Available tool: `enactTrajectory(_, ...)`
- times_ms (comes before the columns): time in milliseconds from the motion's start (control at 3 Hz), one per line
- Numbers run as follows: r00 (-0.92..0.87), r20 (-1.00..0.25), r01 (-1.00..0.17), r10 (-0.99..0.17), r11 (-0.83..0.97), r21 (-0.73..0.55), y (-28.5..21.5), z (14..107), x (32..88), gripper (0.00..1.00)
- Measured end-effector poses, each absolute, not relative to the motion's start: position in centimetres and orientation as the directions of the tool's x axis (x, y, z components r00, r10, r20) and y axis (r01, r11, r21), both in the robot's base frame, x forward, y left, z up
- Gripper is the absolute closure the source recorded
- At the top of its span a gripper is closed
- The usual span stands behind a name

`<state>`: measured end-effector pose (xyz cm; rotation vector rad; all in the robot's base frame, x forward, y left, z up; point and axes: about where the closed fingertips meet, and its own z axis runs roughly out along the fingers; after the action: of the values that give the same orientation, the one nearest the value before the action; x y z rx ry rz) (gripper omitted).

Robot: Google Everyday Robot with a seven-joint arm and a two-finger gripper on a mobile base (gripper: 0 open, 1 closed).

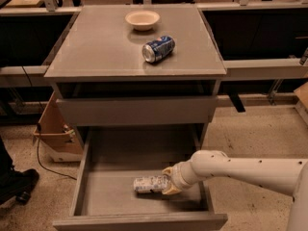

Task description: Place blue plastic bottle into middle drawer

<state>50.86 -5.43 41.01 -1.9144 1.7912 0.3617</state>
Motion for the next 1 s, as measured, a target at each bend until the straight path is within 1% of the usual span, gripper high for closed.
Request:
enactTrajectory(333,0.104,-0.507,-0.985,-0.856,-0.019,-0.170,-5.4,41.0,50.9,0.63)
enactTrajectory(667,0.107,-0.519,-0.985,-0.848,-0.020,-0.171,-5.5,41.6,50.8,0.32)
enactTrajectory(1000,0.117,-0.526,-0.984,-0.842,-0.025,-0.179,-5.3,42.4,50.9,0.08)
